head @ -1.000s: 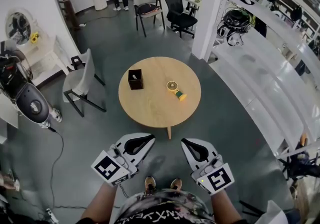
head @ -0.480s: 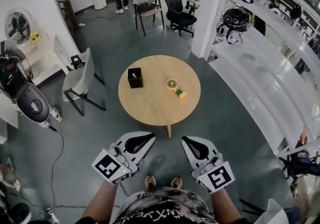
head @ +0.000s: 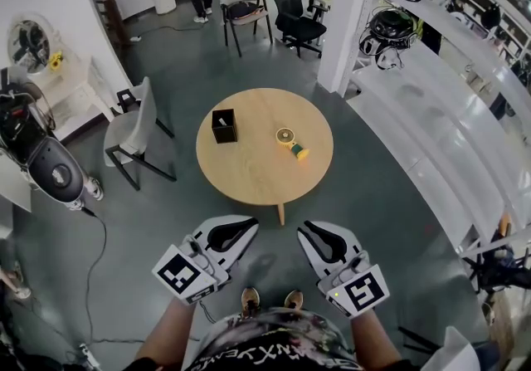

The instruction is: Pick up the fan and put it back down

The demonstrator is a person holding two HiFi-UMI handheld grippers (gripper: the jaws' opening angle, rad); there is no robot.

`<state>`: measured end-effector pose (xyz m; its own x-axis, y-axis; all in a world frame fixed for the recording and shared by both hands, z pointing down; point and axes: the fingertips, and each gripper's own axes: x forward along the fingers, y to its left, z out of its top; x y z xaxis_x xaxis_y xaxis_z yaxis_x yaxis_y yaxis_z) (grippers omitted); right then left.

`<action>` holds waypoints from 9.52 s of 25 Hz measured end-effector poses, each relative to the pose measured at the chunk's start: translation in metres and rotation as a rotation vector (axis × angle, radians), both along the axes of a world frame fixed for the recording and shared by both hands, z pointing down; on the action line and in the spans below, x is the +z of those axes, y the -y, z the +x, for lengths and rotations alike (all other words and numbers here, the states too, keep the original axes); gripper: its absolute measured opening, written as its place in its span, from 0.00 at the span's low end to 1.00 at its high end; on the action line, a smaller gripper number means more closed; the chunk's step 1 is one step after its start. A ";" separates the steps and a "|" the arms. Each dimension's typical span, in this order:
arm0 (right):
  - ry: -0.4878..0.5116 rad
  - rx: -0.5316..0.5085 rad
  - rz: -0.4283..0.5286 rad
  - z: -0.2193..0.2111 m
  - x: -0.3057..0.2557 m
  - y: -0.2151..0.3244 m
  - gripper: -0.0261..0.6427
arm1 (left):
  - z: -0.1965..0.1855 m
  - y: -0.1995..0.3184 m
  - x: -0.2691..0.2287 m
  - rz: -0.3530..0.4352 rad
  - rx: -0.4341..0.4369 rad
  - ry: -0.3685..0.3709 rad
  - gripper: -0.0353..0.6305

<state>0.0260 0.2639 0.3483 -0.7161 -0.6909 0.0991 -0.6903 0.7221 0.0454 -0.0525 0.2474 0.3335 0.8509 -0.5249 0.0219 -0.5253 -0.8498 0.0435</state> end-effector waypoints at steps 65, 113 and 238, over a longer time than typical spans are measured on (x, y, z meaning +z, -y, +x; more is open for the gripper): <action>-0.002 -0.080 -0.040 0.016 0.010 -0.013 0.92 | 0.034 -0.016 -0.001 0.014 -0.004 0.021 0.08; 0.004 -0.103 -0.028 0.073 0.028 0.007 0.92 | 0.094 -0.007 0.018 0.023 -0.035 0.039 0.08; -0.337 0.010 -0.597 0.026 0.338 0.463 0.92 | 0.028 0.404 0.057 -0.128 -0.073 0.012 0.08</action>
